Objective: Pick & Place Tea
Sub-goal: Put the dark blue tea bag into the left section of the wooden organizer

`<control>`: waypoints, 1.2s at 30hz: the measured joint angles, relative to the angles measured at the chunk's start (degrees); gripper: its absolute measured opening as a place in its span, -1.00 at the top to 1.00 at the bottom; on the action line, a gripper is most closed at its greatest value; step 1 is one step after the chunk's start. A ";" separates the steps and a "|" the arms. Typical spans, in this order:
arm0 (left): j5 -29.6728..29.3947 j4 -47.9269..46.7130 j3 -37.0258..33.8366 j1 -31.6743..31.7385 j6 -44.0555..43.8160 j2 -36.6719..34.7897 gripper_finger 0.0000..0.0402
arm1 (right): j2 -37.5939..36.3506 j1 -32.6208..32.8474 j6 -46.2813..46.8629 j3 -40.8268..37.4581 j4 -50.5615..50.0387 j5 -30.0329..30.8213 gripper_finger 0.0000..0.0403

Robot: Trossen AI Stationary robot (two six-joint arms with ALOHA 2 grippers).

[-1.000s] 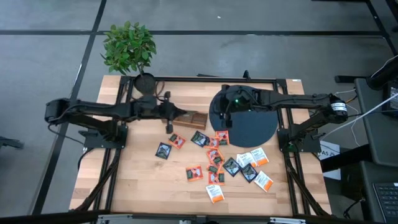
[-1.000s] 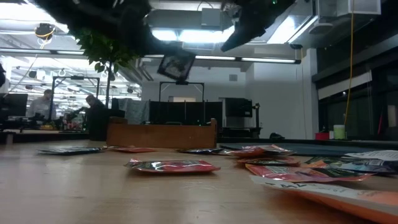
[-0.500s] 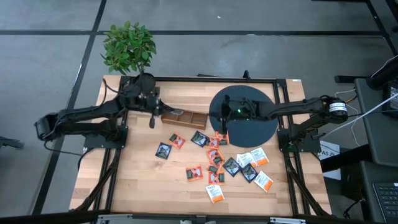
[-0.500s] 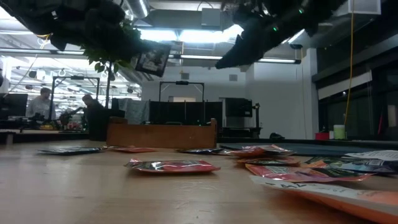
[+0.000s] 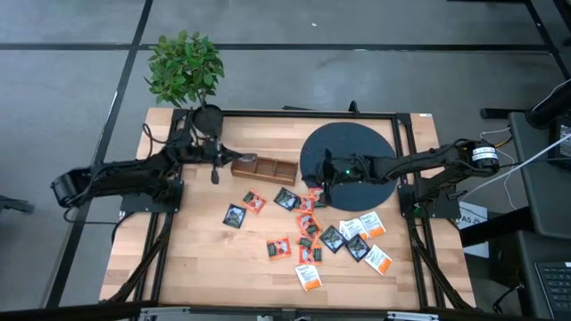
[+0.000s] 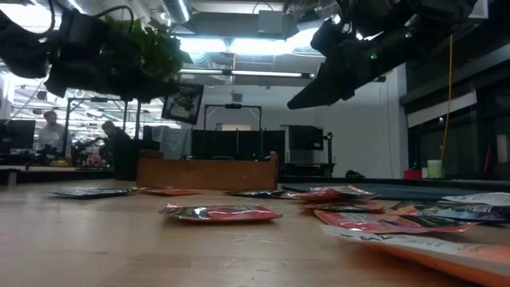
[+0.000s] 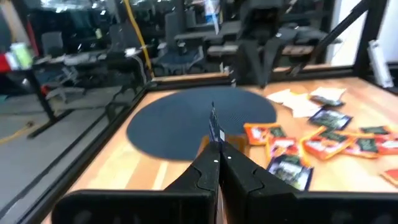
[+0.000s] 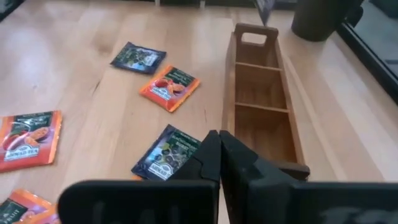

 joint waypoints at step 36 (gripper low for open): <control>14.49 15.06 1.40 12.42 7.38 28.68 0.99 | 0.01 -0.35 -0.23 0.00 5.17 0.33 0.96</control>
